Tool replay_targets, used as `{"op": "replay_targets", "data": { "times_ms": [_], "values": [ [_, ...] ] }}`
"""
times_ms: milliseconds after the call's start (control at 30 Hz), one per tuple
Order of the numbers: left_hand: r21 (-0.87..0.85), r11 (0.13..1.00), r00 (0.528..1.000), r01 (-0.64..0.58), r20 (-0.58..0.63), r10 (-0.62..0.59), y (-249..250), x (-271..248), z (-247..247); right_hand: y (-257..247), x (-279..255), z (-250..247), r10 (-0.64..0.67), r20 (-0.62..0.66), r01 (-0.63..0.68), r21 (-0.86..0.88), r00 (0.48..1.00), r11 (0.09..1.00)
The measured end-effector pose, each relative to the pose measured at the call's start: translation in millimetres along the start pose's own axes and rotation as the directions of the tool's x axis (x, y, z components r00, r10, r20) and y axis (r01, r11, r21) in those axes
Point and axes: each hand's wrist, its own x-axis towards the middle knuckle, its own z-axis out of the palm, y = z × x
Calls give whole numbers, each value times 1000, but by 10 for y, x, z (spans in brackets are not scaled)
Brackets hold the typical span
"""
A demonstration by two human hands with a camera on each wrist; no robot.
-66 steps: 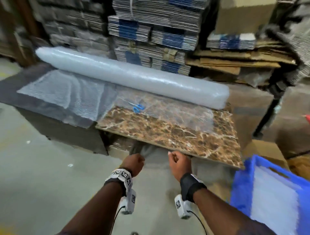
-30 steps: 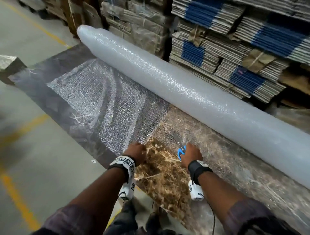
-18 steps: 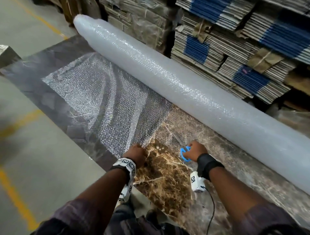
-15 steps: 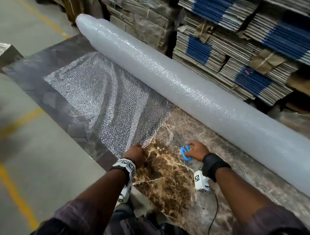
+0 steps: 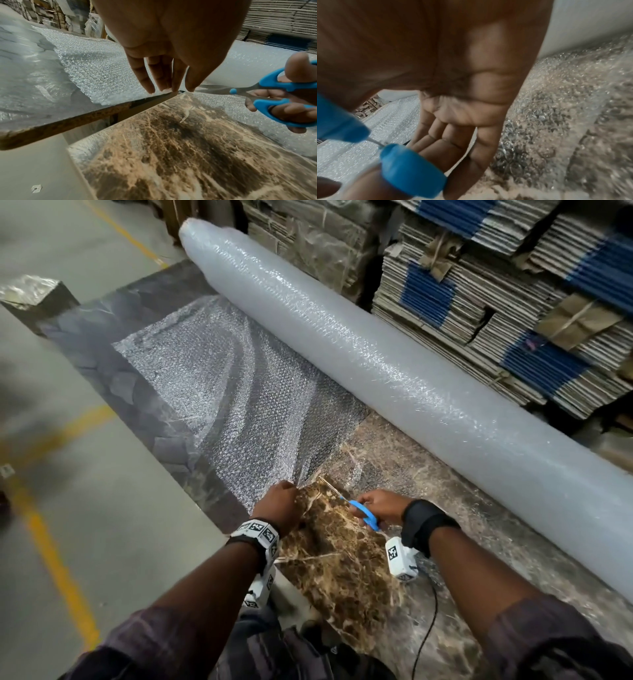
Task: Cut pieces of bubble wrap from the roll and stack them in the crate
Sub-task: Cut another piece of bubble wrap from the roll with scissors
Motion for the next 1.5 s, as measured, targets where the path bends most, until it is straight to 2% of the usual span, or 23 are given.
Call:
{"op": "replay_targets", "data": {
  "times_ms": [133,333,700,833,1233,1500],
  "values": [
    [-10,1000,1000,-22,-19,21,-22,-47,-60,-38,6,46,-18,46,11,147,999,989],
    [-40,997,996,-60,-67,58,-24,-94,-84,-122,62,62,-79,-11,79,249,997,965],
    [-60,990,989,-129,-84,123,-98,-116,-57,-139,401,39,-130,-20,131,254,991,958],
    [-54,992,991,-115,-67,112,-121,-111,-57,-141,499,9,-113,-36,118,192,993,974],
    [-61,994,996,-85,-44,83,-176,-97,-4,-108,523,-21,-99,-74,109,157,992,982],
    [-63,995,996,-81,-48,78,-216,-83,36,-87,579,57,-103,-24,106,245,994,964]
  ]
}}
